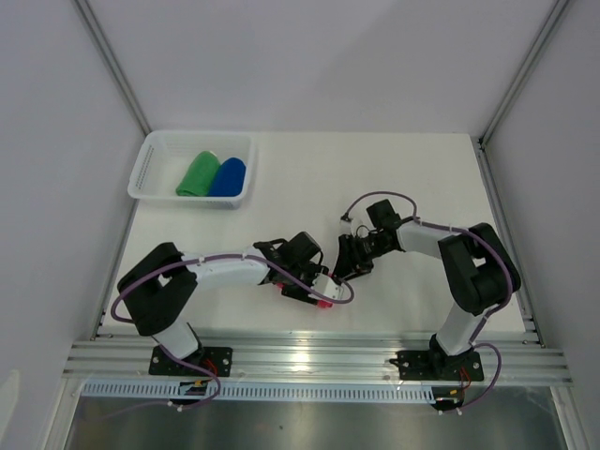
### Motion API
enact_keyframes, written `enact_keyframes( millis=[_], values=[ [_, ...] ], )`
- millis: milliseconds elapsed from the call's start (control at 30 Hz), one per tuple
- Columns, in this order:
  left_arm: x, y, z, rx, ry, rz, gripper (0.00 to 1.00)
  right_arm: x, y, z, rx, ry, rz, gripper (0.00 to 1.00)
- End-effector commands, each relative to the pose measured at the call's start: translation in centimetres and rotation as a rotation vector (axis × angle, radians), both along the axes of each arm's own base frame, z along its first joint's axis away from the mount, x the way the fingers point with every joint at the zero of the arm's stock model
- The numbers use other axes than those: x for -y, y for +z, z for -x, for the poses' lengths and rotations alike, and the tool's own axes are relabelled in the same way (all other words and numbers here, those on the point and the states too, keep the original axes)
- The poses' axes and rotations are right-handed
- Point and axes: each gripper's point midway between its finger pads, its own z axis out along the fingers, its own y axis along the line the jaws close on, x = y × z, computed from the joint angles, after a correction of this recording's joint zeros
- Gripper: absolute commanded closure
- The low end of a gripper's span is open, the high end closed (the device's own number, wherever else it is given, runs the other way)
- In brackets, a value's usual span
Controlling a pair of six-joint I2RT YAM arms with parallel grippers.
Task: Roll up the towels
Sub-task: Place the rolled towel into the container
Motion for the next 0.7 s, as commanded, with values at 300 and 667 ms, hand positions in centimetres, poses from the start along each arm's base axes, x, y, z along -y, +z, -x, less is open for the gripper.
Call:
enact_keyframes(
  millis=[300, 667],
  values=[
    [-3.1, -2.3, 3.0, -0.169, 0.043, -0.144, 0.70, 5.5, 5.3, -3.5, 0.190, -0.125, 0.103, 0.45],
    [-2.9, 0.1, -0.9, -0.202, 0.359, -0.119, 0.99, 6.9, 7.1, -4.2, 0.255, -0.185, 0.102, 0.45]
  ],
)
